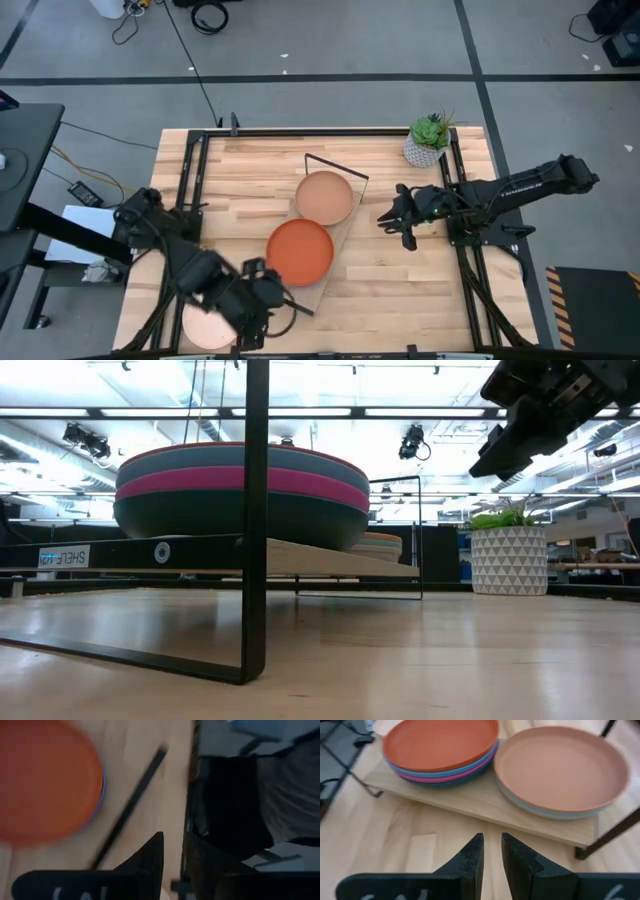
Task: Place and stack plates onto a shelf
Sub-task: Stack the light pink plate on top of the brown plate
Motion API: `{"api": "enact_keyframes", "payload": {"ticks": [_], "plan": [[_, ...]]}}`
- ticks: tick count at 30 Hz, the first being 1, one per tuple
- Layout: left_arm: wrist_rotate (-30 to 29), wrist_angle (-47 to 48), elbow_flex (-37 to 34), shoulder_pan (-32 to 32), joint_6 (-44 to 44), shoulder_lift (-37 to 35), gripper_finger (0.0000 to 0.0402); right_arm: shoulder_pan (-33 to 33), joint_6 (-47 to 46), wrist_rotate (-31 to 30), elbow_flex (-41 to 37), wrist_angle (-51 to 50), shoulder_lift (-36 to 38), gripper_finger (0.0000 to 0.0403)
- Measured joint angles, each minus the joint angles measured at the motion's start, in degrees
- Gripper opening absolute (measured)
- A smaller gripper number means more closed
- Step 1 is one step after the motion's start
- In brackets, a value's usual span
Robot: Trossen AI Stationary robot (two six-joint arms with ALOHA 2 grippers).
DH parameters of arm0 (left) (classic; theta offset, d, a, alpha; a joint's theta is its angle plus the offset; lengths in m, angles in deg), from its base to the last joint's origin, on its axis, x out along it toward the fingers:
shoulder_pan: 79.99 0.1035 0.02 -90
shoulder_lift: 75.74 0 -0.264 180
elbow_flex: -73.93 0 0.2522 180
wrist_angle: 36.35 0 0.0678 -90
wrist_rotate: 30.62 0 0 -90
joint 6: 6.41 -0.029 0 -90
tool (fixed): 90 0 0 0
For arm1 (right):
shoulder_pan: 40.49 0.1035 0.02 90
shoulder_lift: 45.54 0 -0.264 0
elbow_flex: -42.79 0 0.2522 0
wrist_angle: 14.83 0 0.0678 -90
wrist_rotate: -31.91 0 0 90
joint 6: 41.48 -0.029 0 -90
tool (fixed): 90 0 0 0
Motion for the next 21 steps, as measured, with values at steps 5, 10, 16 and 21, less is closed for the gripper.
{"api": "enact_keyframes", "payload": {"ticks": [5, 10, 16, 21], "plan": [[-3.9, 6.4, 0.0, -6.4, 17.7, 1.9, 0.0066, 3.7, -0.1, -7.2, 0.0, 0.2, 0.0, 0.0074], [-7.4, 11.2, 0.0, -11.3, 30.4, 4.8, 0.0046, 7.6, -1.1, -10.1, 0.0, 0.5, 0.0, 0.0074], [-4.9, 18.1, 0.0, -14.3, 38.2, 8.9, 0.0027, 11.9, -1.0, -10.4, 0.0, 4.2, 0.0, 0.0074], [-3.7, 18.3, -3.6, -14.1, 36.6, 9.5, 0.0012, 14.0, 0.3, -10.4, 0.0, 5.1, 0.0, 0.0074]]}}
